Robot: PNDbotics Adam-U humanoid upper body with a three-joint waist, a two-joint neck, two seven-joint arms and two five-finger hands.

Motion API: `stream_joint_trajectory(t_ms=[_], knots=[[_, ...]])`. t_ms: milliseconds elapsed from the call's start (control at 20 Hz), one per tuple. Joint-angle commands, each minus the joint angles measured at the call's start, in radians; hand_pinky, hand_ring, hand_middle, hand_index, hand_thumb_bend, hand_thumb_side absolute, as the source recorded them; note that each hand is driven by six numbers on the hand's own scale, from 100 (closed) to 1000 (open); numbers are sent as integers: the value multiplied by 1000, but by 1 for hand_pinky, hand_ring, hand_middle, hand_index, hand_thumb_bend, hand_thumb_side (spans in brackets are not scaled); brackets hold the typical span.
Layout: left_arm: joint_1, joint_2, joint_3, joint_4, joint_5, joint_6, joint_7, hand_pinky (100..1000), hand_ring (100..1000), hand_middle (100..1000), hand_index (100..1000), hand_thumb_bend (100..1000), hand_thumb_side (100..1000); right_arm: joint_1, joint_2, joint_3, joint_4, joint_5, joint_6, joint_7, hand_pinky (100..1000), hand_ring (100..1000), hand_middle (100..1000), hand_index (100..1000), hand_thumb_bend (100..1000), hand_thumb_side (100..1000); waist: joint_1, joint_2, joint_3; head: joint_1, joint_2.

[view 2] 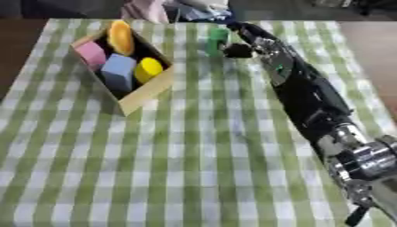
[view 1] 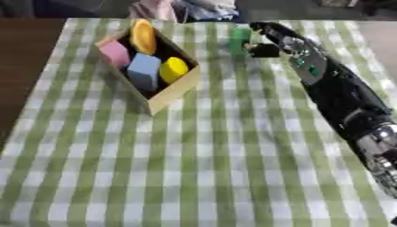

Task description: Pick up objects on the table and place them in the box.

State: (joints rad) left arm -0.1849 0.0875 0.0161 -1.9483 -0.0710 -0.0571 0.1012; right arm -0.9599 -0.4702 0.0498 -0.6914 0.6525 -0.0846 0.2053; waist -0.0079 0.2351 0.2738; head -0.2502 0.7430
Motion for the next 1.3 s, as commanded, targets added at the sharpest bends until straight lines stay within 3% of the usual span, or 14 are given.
stream_joint_trajectory(t_ms=[50, 500, 1300], knots=[[-4, 6, -1, -14, -7, -2, -5, 670, 567, 722, 781, 126, 790, -27, -14, -4, -23, -11, -8, -8, 963, 973, 947, 1000, 100, 571, 17, -12, 1, -5, -1], [-3, 5, -2, -15, -8, -2, -7, 671, 568, 722, 781, 124, 791, -34, -10, 8, -54, -7, -20, -9, 964, 974, 947, 1000, 100, 526, 19, -10, 4, -10, 3], [0, 0, -6, -18, -8, -3, -12, 672, 567, 722, 782, 121, 793, -32, 19, 5, 20, 55, -1, -7, 957, 962, 946, 1000, 100, 666, 24, -2, 18, -21, 11]])
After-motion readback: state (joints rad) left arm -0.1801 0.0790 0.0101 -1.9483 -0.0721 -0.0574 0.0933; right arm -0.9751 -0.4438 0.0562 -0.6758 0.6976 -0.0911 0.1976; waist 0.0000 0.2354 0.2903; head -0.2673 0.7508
